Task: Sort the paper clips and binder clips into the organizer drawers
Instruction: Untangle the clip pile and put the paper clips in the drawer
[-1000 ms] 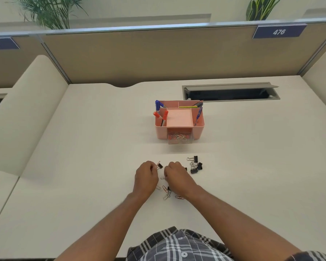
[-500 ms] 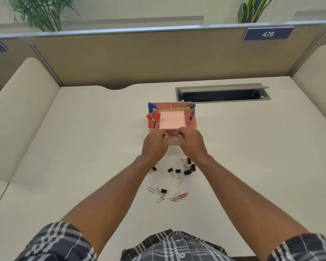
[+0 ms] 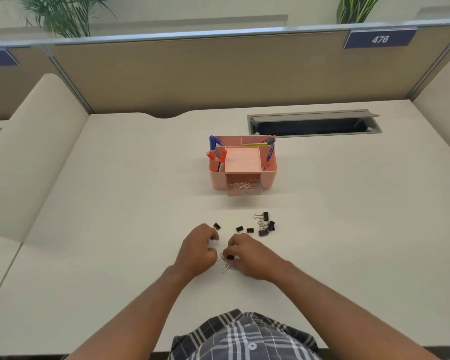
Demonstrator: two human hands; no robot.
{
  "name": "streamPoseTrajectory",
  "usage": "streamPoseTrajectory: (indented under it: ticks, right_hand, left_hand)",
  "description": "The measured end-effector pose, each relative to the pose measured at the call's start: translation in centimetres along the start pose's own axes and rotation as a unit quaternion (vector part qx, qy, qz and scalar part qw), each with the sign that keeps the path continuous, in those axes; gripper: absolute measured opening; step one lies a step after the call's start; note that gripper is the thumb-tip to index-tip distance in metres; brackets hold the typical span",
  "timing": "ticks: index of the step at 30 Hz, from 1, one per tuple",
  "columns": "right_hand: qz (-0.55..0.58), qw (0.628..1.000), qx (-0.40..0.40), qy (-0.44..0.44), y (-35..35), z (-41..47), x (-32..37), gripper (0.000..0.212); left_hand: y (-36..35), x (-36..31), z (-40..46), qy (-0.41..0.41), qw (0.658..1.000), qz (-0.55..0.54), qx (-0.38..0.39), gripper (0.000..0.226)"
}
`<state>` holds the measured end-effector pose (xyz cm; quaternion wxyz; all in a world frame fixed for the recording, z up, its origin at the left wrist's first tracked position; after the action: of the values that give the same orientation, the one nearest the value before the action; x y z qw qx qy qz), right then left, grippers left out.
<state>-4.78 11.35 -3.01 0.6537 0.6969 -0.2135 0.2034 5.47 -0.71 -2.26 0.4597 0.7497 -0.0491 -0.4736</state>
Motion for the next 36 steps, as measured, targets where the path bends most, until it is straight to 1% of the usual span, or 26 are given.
streamPoseTrajectory:
  ticks: [3,6,9,11,13,18,20,23,27,29,31,34,36]
  right_hand:
    - [-0.046,0.998,-0.031,-0.024,-0.9,0.2,-1.0,0.016]
    - [-0.085,0.991,-0.075,-0.075,-0.1,0.4,-2.4,0.014]
    - [-0.100,0.984,-0.109,-0.102,0.9,0.2,-3.1,0.013]
    - [-0.088,0.979,-0.141,-0.115,1.5,-0.3,-3.2,0.014]
    - [-0.072,0.980,-0.156,-0.100,1.8,-0.5,-2.6,0.015]
    - [-0.038,0.996,-0.069,-0.048,-0.2,0.2,0.1,0.021]
    - [-0.039,0.996,-0.068,-0.045,-1.3,0.4,0.5,0.022]
    - [-0.065,0.993,-0.087,-0.056,-2.0,0.3,0.8,0.016]
    - [-0.084,0.990,-0.087,-0.076,-1.8,0.2,0.7,0.013]
    - [-0.072,0.991,-0.073,-0.090,-1.4,0.3,0.3,0.009]
    - [-0.057,0.992,-0.061,-0.099,-1.1,0.3,0.0,0.011]
    - [-0.037,0.991,-0.050,-0.121,-0.6,0.2,-0.2,0.012]
    - [-0.013,0.987,-0.060,-0.145,0.0,0.1,-0.6,0.012]
  left_hand:
    - [-1.0,0.9,-1.9,-0.039,0.998,0.049,0.008,0.037]
    - [-1.8,0.8,-2.4,-0.070,0.995,0.075,-0.006,0.024]
    - [-2.2,0.2,-2.1,-0.070,0.993,0.089,-0.019,0.016]
    - [-2.5,-0.3,-1.7,-0.063,0.993,0.096,-0.021,0.014]
    - [-2.8,-0.6,-1.4,-0.057,0.993,0.101,-0.024,0.013]
    - [-3.2,-0.6,-0.3,-0.030,0.992,0.119,-0.011,0.009]
    - [-2.9,-0.4,0.1,-0.004,0.992,0.122,-0.016,0.008]
    - [-2.6,0.0,0.4,0.014,0.991,0.134,-0.027,0.012]
    - [-2.7,0.6,0.0,-0.003,0.984,0.175,-0.042,0.009]
    - [-3.0,0.6,-0.1,-0.018,0.979,0.199,-0.036,0.016]
    - [-3.1,0.6,-0.2,-0.025,0.977,0.210,-0.032,0.020]
    - [-2.6,0.4,0.1,0.008,0.983,0.183,-0.023,0.009]
    - [-2.0,0.6,0.5,0.058,0.989,0.133,-0.033,0.014]
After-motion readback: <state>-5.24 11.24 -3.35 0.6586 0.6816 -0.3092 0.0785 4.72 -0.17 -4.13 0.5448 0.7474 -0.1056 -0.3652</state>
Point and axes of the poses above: each hand's wrist, its own z-axis towards the middle knuckle, its own y-axis out of the back of the hand, x = y × z, the point moved 5 cm from there along z, towards the middle knuckle, and after that the axes turned 8 degrees about y, right-handed, at the moved point
